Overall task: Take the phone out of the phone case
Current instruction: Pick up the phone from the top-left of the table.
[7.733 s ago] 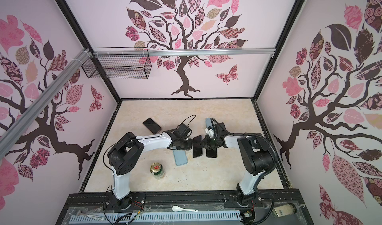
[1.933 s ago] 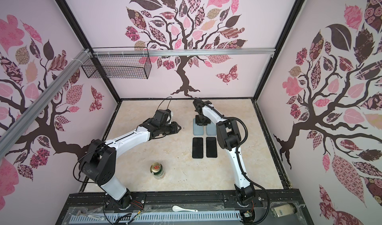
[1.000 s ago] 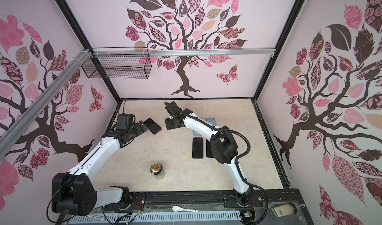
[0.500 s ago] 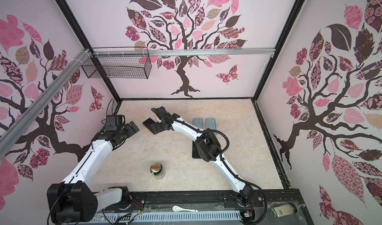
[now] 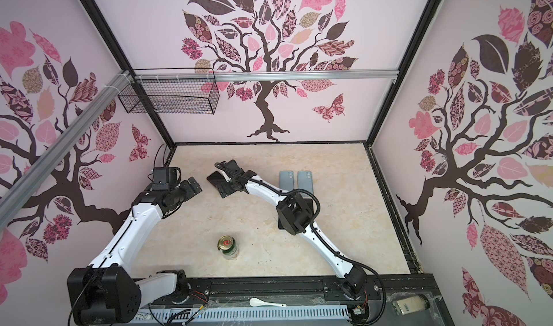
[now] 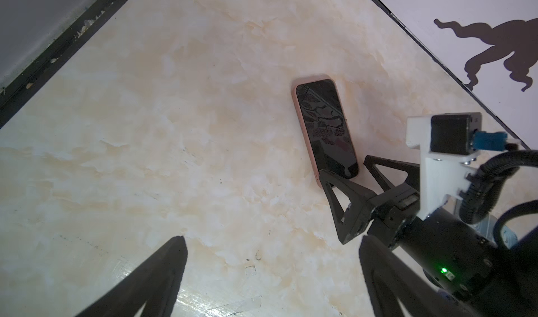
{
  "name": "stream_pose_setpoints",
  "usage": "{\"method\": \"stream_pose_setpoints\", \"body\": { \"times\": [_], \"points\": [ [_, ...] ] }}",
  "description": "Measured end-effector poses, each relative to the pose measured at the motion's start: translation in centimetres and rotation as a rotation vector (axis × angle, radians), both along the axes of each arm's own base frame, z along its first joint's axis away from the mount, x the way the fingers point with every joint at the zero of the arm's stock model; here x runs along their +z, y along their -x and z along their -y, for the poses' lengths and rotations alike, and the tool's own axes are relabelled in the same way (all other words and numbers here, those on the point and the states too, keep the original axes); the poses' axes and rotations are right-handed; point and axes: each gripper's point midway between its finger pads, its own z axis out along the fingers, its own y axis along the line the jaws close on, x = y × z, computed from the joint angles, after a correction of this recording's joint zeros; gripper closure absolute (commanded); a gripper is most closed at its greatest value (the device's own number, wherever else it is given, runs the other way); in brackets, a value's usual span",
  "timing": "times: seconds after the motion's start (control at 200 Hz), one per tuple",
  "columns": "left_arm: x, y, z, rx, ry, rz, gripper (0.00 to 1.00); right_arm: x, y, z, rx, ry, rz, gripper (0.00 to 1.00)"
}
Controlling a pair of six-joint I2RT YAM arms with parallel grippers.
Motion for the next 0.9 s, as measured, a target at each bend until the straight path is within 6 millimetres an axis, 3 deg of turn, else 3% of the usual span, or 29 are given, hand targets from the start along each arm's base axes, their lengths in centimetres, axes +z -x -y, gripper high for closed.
{"method": "stream_pose_setpoints", "body": {
  "times": [0.44, 0.9],
  "points": [
    [0.0, 0.0, -0.1, -0.001, -0.003, -0.001, 0.04, -0.6, 1.8, -2.7, 0.111, 0.071, 0.125, 0.01],
    [0.0, 0.0, -0.2, -0.001, 0.000, -0.001, 0.05, -0.8, 1.5, -2.4, 0.090, 0.087, 0.136, 0.33]
  ]
}}
